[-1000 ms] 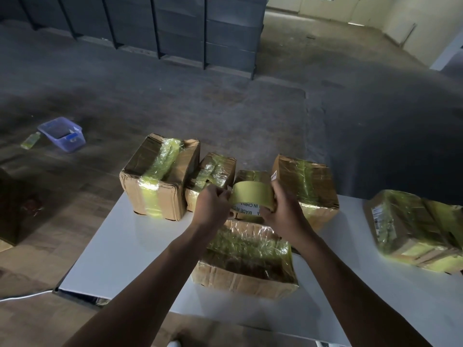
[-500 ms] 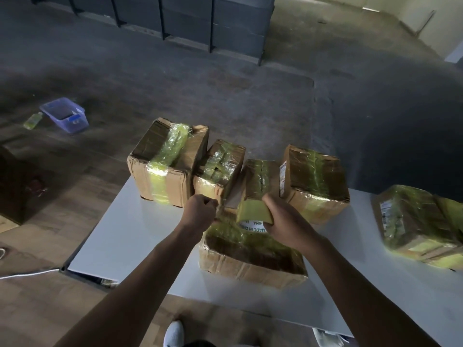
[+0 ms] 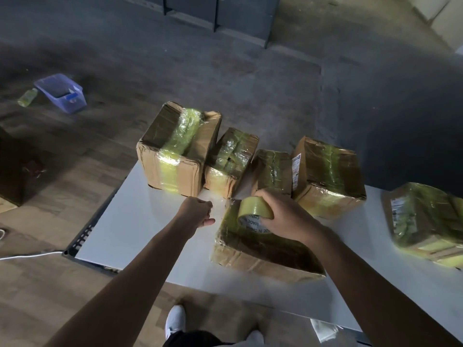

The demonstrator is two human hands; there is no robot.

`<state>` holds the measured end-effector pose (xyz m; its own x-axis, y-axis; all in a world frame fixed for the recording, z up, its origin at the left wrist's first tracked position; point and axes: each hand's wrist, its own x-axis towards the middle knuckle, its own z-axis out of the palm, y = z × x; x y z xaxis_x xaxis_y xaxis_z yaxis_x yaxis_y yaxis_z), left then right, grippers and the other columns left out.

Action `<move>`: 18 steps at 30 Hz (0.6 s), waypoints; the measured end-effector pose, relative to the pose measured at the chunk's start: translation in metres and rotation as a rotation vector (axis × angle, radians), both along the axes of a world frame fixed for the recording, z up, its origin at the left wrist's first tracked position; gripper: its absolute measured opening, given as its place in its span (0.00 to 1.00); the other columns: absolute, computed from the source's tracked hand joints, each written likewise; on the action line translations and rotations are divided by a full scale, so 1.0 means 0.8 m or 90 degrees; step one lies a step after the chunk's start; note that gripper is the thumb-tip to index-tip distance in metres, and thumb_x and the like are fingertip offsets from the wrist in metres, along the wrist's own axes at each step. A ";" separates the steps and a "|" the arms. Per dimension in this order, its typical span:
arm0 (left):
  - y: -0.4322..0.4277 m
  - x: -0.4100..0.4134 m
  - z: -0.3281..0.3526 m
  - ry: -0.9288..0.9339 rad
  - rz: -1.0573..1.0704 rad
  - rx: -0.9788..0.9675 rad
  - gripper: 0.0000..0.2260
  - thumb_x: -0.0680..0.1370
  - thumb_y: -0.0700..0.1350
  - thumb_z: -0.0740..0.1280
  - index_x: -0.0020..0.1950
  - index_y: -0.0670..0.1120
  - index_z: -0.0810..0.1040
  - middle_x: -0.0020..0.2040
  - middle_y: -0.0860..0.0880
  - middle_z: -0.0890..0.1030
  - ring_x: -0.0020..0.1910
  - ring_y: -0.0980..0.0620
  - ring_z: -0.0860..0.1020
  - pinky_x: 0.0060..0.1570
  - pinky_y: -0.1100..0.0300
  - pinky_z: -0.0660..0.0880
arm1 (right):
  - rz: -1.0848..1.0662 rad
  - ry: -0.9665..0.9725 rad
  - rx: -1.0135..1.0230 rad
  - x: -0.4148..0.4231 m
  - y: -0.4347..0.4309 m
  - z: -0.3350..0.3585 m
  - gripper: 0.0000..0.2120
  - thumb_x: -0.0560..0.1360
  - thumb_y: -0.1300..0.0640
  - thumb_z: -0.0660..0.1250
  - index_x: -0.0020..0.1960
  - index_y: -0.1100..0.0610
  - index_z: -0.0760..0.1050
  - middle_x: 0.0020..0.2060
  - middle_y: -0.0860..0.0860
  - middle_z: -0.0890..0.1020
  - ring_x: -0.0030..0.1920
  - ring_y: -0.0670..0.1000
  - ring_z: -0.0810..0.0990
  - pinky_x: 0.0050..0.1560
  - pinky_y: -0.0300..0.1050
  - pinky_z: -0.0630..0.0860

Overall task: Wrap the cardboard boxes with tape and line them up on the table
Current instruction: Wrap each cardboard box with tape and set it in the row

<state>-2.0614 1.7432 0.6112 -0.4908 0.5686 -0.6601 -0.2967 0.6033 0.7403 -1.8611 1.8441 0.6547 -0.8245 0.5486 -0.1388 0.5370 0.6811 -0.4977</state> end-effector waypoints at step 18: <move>-0.003 0.028 -0.065 0.047 -0.214 -0.060 0.18 0.78 0.49 0.67 0.44 0.32 0.78 0.35 0.43 0.77 0.34 0.51 0.74 0.33 0.61 0.71 | 0.025 -0.022 0.091 -0.011 -0.001 -0.013 0.25 0.72 0.54 0.73 0.67 0.52 0.71 0.59 0.50 0.79 0.53 0.50 0.77 0.42 0.36 0.67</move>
<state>-2.0391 1.7411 0.5590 -0.3348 0.6444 -0.6875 -0.0185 0.7250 0.6885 -1.8698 1.8432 0.6441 -0.8421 0.5317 -0.0907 0.5234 0.7648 -0.3758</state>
